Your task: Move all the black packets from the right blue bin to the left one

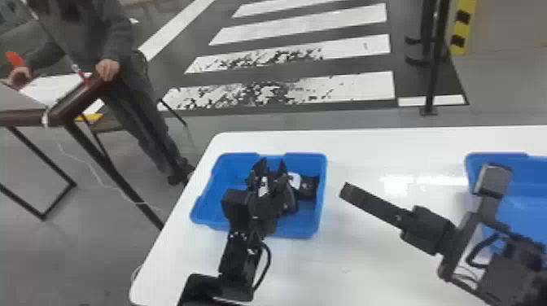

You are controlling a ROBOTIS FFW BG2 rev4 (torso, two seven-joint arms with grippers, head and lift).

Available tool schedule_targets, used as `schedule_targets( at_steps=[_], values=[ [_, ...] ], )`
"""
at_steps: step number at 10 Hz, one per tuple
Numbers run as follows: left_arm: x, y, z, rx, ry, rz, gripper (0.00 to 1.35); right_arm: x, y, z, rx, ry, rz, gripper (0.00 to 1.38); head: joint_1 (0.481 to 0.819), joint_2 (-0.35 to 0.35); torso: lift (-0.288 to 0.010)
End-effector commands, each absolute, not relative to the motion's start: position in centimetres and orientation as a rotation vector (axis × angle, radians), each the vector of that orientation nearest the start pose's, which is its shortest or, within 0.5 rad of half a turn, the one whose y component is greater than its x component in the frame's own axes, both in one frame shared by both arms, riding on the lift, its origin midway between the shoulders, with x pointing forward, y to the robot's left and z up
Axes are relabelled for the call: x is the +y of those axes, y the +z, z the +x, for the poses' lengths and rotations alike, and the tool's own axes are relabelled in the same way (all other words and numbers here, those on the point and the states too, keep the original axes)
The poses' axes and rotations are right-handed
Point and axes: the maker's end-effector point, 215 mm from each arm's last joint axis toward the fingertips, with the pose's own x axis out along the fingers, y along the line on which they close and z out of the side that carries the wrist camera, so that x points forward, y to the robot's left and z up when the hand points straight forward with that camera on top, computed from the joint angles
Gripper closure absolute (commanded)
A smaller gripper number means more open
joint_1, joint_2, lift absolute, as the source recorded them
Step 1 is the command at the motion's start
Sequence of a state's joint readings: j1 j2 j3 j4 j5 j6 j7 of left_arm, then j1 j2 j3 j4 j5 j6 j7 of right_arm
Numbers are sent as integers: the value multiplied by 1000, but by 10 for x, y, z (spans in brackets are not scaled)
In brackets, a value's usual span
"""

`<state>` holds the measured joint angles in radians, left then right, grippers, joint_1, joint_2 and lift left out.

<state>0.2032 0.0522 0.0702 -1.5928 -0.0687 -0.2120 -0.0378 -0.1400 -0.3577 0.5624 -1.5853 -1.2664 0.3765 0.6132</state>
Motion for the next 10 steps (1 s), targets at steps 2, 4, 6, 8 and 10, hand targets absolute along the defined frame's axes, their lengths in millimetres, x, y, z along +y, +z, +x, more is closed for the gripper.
schedule_targets(
  at_steps=[2, 4, 6, 8, 10],
  values=[
    [266, -362, 505, -112, -17, 22, 79, 31, -305, 457, 327, 1138, 911, 64, 695, 350, -140],
    [254, -316, 474, -182, -49, 1, 79, -3, -300, 482, 281, 1067, 728, 73, 695, 329, -140],
    [231, -285, 434, -187, -115, -97, 87, -85, -311, 505, 309, 815, 429, 87, 695, 262, -140],
    [213, -282, 404, -137, -166, -189, 104, -166, -358, 510, 483, 584, 324, 84, 695, 164, -140],
    [186, -295, 404, -88, -213, -232, 98, -226, -387, 520, 594, 398, 245, 88, 695, 39, -140]
  ],
)
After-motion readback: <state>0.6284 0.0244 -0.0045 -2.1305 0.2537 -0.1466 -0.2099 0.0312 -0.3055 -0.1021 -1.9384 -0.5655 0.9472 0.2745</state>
